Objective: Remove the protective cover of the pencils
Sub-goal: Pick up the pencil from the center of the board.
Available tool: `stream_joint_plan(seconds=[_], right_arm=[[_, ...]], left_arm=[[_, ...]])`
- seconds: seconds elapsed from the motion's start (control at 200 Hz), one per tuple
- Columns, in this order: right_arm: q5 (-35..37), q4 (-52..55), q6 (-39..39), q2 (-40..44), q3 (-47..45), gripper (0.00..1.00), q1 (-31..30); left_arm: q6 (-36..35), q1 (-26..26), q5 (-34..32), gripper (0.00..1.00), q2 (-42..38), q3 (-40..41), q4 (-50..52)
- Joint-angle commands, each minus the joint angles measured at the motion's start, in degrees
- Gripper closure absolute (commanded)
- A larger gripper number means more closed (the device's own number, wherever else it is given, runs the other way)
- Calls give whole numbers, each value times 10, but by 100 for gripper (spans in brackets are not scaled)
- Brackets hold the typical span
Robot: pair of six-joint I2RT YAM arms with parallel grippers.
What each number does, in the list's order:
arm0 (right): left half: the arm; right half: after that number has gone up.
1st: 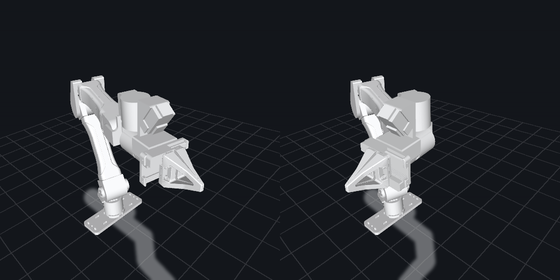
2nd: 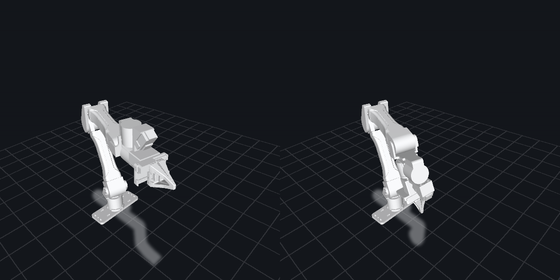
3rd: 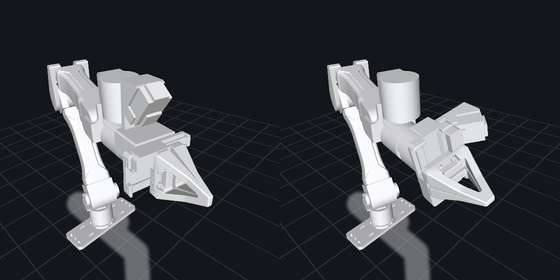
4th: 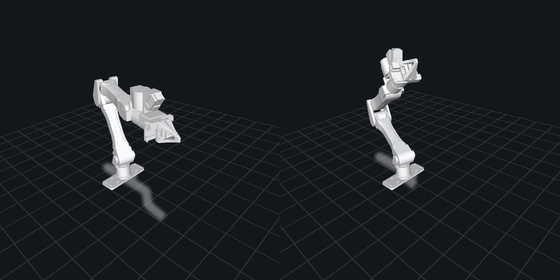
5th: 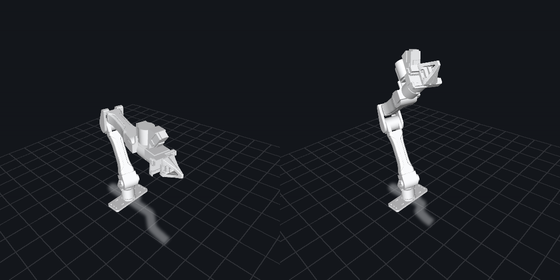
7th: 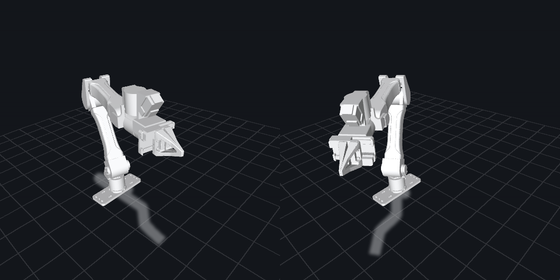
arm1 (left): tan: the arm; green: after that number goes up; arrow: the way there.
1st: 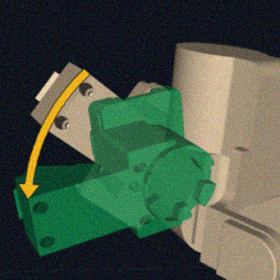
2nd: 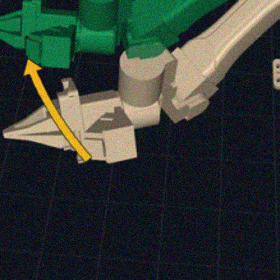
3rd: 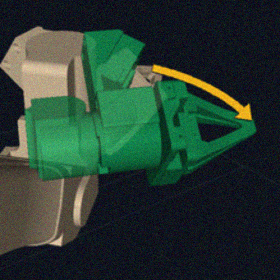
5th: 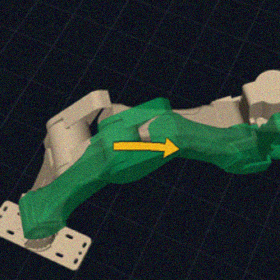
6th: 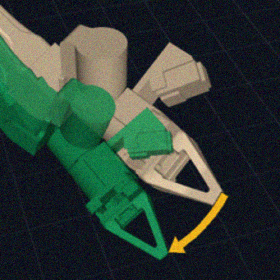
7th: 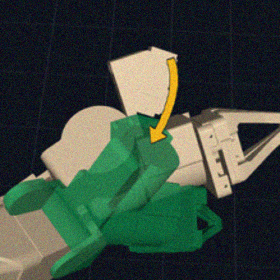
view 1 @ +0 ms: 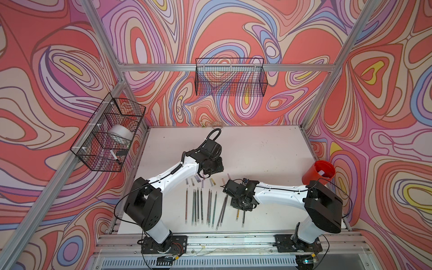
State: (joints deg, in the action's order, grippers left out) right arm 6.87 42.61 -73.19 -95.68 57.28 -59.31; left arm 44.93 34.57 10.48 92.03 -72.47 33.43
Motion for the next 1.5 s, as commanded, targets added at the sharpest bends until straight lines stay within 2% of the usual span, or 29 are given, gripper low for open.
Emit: stream_joint_plan(seconds=[0.0,0.285,0.531,0.741,1.132,1.492], right_arm=[[7,3,5,-25,7,75,2],[-12,-8,16,-55,12,75,2],[-14,-14,19,-55,8,85,2],[-9,-15,25,-42,9,94,2],[21,-22,66,30,20,99,1],[-20,-190,156,156,-40,100,1]], left_arm=[[17,3,-14,61,-36,16,5],[38,3,-17,61,-108,50,-24],[52,3,-28,61,-168,82,-56],[60,3,-19,60,-186,89,-66],[78,3,16,61,-189,106,-87],[82,4,70,59,-165,101,-97]])
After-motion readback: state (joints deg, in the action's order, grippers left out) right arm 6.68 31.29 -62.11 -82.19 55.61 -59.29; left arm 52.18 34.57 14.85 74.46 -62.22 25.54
